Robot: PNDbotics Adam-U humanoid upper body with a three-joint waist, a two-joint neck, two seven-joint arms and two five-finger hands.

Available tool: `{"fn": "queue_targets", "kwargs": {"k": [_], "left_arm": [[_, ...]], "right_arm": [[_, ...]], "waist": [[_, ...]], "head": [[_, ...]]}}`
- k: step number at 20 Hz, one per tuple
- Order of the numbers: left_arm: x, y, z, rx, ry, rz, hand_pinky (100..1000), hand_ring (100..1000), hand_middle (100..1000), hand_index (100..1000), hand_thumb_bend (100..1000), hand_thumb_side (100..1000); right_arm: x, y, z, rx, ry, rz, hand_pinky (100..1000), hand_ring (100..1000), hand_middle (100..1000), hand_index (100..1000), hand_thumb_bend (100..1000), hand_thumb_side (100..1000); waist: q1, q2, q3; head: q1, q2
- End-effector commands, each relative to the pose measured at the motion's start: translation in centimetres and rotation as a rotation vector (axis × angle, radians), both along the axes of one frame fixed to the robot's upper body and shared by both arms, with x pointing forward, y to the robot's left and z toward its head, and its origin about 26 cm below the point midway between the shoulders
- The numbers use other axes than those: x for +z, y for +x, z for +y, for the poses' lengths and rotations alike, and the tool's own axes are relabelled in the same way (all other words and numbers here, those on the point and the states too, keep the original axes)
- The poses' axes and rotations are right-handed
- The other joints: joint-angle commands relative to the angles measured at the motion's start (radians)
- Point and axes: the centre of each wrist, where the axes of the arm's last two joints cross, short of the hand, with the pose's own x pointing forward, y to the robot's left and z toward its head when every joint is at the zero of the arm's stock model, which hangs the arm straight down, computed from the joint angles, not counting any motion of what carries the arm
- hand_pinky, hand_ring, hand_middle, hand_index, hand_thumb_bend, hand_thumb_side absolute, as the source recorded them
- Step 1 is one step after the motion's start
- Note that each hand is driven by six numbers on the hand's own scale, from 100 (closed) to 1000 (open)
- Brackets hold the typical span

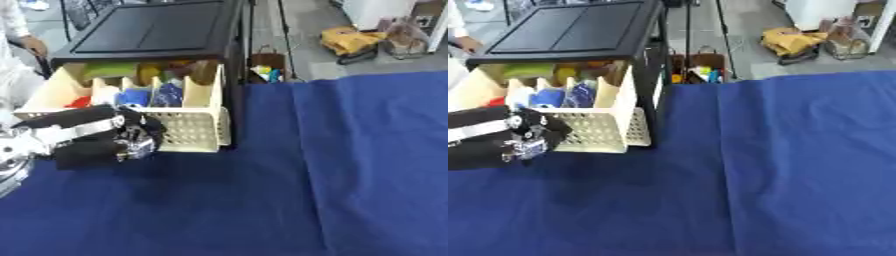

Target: Pick up objects from table and place into drawer.

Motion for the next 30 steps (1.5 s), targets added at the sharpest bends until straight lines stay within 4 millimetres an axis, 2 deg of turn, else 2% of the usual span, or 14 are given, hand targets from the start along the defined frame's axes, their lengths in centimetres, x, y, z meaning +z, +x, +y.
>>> {"fn": "queue_targets", "kwargs": {"k": [1, 21, 30], "left_arm": [[1.0, -0.2, 0.9, 0.047, 0.017, -0.043, 140, 484, 792, 911, 100, 1000], [1.1, -0.2, 1.6, 0.079, 0.027, -0.096, 137, 483, 793, 906, 100, 1000], [1.3, -0.3, 1.9, 0.110, 0.030, -0.132, 136, 483, 787, 905, 100, 1000]], "right_arm": [[0.9, -0.6, 0.0, -0.003, 0.014, -0.035, 828, 846, 605, 739, 100, 1000], [0.9, -0.6, -0.1, -0.007, 0.020, -0.035, 830, 847, 602, 738, 100, 1000], [1.1, -0.7, 0.0, -0.006, 0.021, -0.039, 831, 848, 599, 739, 100, 1000]], "waist": [[-0.003, -0.015, 0.001], [-0.005, -0.009, 0.001], [-0.005, 0.006, -0.003]], "head": [[0.001, -0.014], [0.001, -0.026], [0.001, -0.032]]}}
